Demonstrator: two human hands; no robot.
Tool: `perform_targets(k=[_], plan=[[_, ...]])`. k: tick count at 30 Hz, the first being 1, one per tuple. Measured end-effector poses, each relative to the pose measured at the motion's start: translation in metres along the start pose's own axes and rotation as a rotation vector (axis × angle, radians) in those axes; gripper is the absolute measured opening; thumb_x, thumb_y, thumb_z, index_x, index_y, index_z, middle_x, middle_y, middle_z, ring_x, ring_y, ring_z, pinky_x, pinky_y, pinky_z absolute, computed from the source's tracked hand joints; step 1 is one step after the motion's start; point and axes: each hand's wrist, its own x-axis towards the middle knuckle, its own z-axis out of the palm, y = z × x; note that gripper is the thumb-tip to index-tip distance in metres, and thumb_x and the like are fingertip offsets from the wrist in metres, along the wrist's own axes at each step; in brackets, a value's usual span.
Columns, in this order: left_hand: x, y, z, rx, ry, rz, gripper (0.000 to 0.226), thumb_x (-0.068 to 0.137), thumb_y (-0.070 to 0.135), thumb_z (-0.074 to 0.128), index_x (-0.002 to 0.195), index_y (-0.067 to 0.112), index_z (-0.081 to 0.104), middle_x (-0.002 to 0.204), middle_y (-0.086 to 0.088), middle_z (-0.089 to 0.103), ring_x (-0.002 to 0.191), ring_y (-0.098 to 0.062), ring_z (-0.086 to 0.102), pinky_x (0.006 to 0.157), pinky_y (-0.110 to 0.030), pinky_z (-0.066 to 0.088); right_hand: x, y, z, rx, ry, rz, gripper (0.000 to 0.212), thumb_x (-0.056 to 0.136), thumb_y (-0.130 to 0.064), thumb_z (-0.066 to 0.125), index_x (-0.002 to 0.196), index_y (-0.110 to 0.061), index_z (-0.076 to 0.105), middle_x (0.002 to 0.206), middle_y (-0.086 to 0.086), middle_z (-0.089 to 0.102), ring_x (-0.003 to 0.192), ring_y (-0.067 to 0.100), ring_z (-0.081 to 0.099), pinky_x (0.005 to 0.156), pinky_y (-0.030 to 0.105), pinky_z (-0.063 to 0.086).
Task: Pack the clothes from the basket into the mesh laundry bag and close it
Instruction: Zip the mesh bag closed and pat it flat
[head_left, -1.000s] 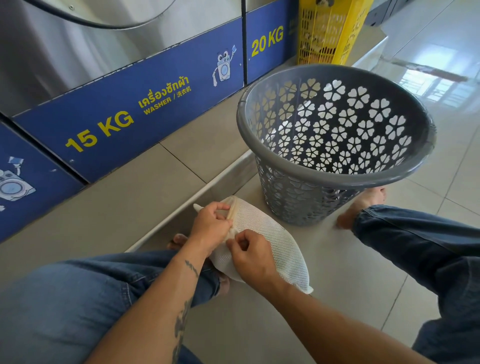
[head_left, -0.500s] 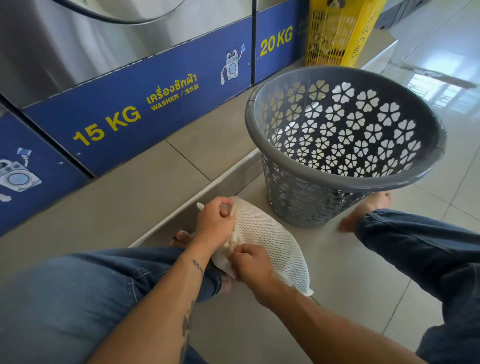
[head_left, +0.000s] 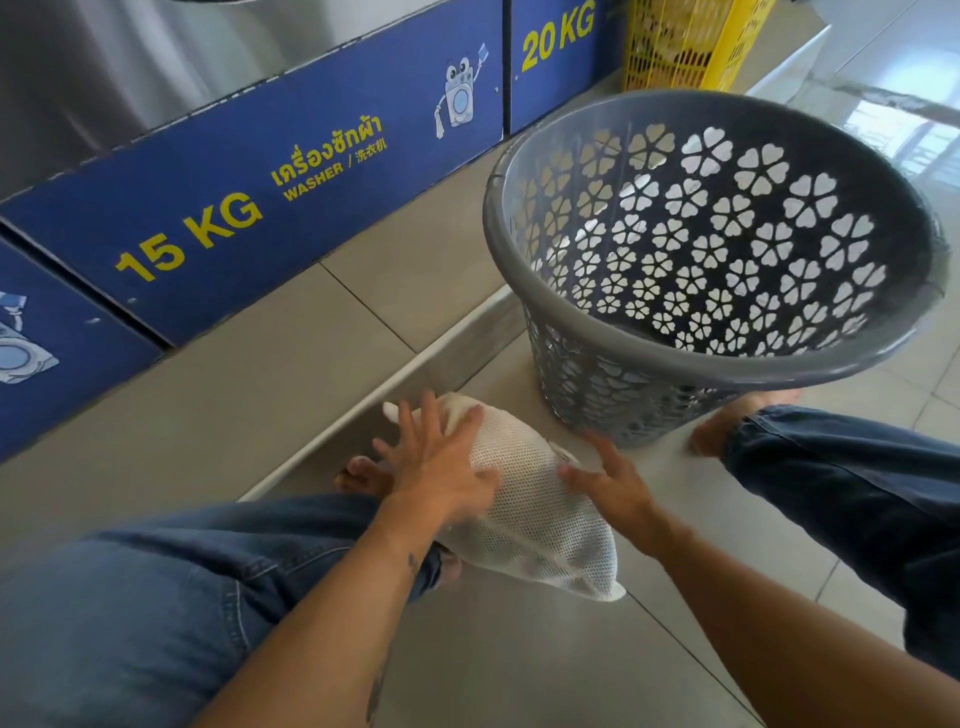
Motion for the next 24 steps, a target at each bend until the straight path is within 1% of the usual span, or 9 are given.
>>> perform_targets(k=[2, 4, 6, 9, 11, 13, 16, 20, 24], plan=[[0.002, -0.005, 0.009, 0.005, -0.055, -0.027, 0.1, 0.076, 0.07, 0.056, 0.15, 0.05, -0.009, 0.162, -0.005, -0.026, 0.147, -0.043, -0.019, 0.111, -0.072, 0.003, 0.008, 0.014, 0.0, 0.221, -0.093, 0.079, 0.088, 0.083, -0.049, 0.075, 0.157, -0.032, 0.031, 0.162, 0.002, 0.032, 0.142, 0.029, 0.038, 0.115, 0.048, 0.035], [0.004, -0.008, 0.013, -0.033, -0.035, -0.007, 0.106, 0.076, 0.065, 0.062, 0.15, 0.047, -0.011, 0.162, -0.004, -0.022, 0.149, -0.041, -0.012, 0.116, -0.063, 0.009, 0.015, 0.022, 0.005, 0.325, -0.159, 0.151, 0.087, 0.086, -0.049, 0.073, 0.158, -0.035, 0.026, 0.164, 0.0, 0.028, 0.141, 0.029, 0.038, 0.118, 0.047, 0.033], [0.006, -0.01, 0.015, -0.122, -0.016, 0.016, 0.109, 0.076, 0.058, 0.069, 0.151, 0.046, -0.01, 0.163, -0.001, -0.017, 0.151, -0.035, -0.006, 0.119, -0.054, 0.013, 0.024, 0.029, 0.011, 0.366, -0.198, 0.216, 0.09, 0.081, -0.053, 0.074, 0.156, -0.04, 0.026, 0.163, -0.001, 0.029, 0.14, 0.03, 0.04, 0.12, 0.048, 0.031], [0.007, -0.01, 0.014, -0.227, -0.051, -0.016, 0.11, 0.077, 0.05, 0.073, 0.15, 0.049, -0.008, 0.164, 0.002, -0.008, 0.151, -0.032, 0.003, 0.12, -0.052, 0.018, 0.036, 0.039, 0.013, 0.348, -0.272, 0.265, 0.11, 0.057, -0.068, 0.085, 0.151, -0.048, 0.031, 0.156, -0.002, 0.037, 0.134, 0.03, 0.046, 0.117, 0.052, 0.035], [0.006, -0.009, 0.014, -0.268, -0.075, -0.039, 0.104, 0.079, 0.045, 0.074, 0.15, 0.05, -0.001, 0.162, 0.002, 0.007, 0.147, -0.033, 0.018, 0.116, -0.051, 0.025, 0.041, 0.045, 0.012, 0.338, -0.269, 0.263, 0.108, 0.053, -0.068, 0.089, 0.146, -0.049, 0.038, 0.152, -0.002, 0.043, 0.13, 0.03, 0.052, 0.113, 0.054, 0.04], [0.002, -0.007, 0.014, -0.298, -0.031, -0.046, 0.095, 0.079, 0.04, 0.074, 0.151, 0.046, 0.012, 0.156, 0.001, 0.024, 0.14, -0.029, 0.032, 0.112, -0.046, 0.032, 0.036, 0.04, 0.013, 0.304, -0.235, 0.206, 0.096, 0.058, -0.061, 0.088, 0.142, -0.041, 0.047, 0.143, -0.001, 0.053, 0.123, 0.026, 0.057, 0.105, 0.05, 0.048], [-0.01, -0.007, 0.016, -0.323, 0.076, -0.081, 0.083, 0.083, 0.035, 0.068, 0.152, 0.041, 0.022, 0.154, 0.003, 0.034, 0.138, -0.026, 0.038, 0.11, -0.042, 0.033, 0.021, 0.021, 0.023, 0.188, -0.139, 0.056, 0.071, 0.069, -0.045, 0.084, 0.133, -0.035, 0.055, 0.13, -0.005, 0.061, 0.111, 0.016, 0.06, 0.087, 0.033, 0.05], [-0.049, -0.013, 0.014, -0.37, 0.246, -0.114, 0.074, 0.083, 0.032, 0.061, 0.15, 0.038, 0.029, 0.151, 0.002, 0.042, 0.128, -0.028, 0.045, 0.106, -0.045, 0.04, -0.01, -0.01, 0.035, -0.049, -0.03, -0.1, 0.079, 0.07, -0.046, 0.083, 0.142, -0.032, 0.052, 0.134, -0.001, 0.058, 0.12, 0.021, 0.056, 0.099, 0.038, 0.047], [-0.085, -0.02, -0.022, -0.427, 0.437, -0.026, 0.065, 0.086, 0.023, 0.057, 0.148, 0.03, 0.037, 0.145, -0.005, 0.049, 0.123, -0.03, 0.051, 0.101, -0.043, 0.044, -0.055, -0.061, 0.036, -0.149, 0.035, -0.249, 0.082, 0.073, -0.049, 0.079, 0.147, -0.03, 0.048, 0.14, 0.001, 0.057, 0.126, 0.023, 0.054, 0.107, 0.044, 0.046]])
